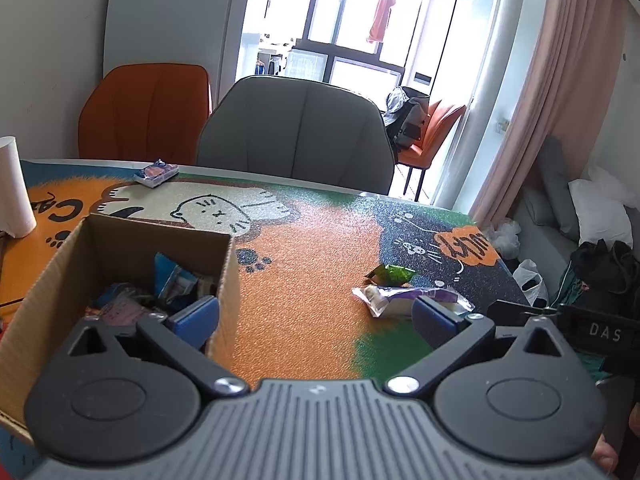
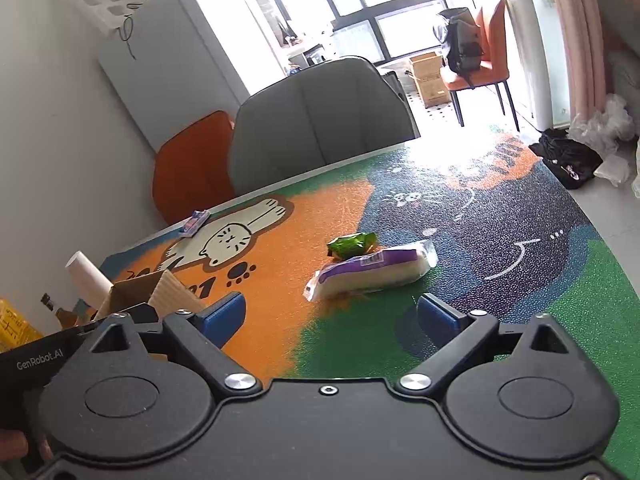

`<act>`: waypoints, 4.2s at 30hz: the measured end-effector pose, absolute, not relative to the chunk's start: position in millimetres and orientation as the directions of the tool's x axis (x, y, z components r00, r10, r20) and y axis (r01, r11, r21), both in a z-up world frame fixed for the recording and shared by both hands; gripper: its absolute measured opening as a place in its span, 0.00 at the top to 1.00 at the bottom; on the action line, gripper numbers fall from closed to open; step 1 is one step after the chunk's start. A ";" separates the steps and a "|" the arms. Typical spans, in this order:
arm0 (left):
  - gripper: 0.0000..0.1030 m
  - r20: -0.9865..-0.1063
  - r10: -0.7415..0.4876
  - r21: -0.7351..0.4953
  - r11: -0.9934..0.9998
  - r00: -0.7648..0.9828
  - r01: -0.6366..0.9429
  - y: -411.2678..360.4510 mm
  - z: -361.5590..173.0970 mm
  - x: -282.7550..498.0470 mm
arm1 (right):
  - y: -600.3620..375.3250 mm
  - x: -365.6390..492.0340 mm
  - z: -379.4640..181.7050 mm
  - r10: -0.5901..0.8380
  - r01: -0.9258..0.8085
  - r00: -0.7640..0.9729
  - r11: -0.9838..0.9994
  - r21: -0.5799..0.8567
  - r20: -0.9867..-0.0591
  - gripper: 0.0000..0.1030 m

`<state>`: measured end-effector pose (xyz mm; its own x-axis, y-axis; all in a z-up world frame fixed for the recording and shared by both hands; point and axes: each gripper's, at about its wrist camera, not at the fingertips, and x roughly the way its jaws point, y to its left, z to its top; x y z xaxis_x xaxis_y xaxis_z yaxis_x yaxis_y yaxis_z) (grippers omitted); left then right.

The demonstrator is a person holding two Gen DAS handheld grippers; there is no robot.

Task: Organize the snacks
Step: 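Move both open tools back toward the bread pack and green packet, then grasp the purple-and-white bread pack with the right gripper, then grasp the green packet with the left gripper while the right holds the bread pack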

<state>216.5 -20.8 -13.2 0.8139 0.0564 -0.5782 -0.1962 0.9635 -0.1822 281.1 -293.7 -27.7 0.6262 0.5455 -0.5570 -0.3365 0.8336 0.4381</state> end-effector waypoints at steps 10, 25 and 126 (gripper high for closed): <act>0.23 -0.585 0.033 -0.205 0.961 0.810 -0.187 -29.4 -24.5 244.2 | -284.6 312.0 -47.3 0.552 -0.273 0.594 0.822 0.499 -0.585 0.28; 0.35 -0.634 0.034 -0.279 0.922 0.773 -0.270 -26.6 -52.7 289.4 | -268.8 357.0 -80.0 0.474 -0.118 0.589 0.852 0.510 -0.655 0.29; 0.27 -0.608 0.035 -0.172 0.969 0.793 -0.175 -90.1 -95.4 388.7 | -343.8 363.5 -100.2 0.330 -0.170 0.689 0.939 0.298 -0.645 0.71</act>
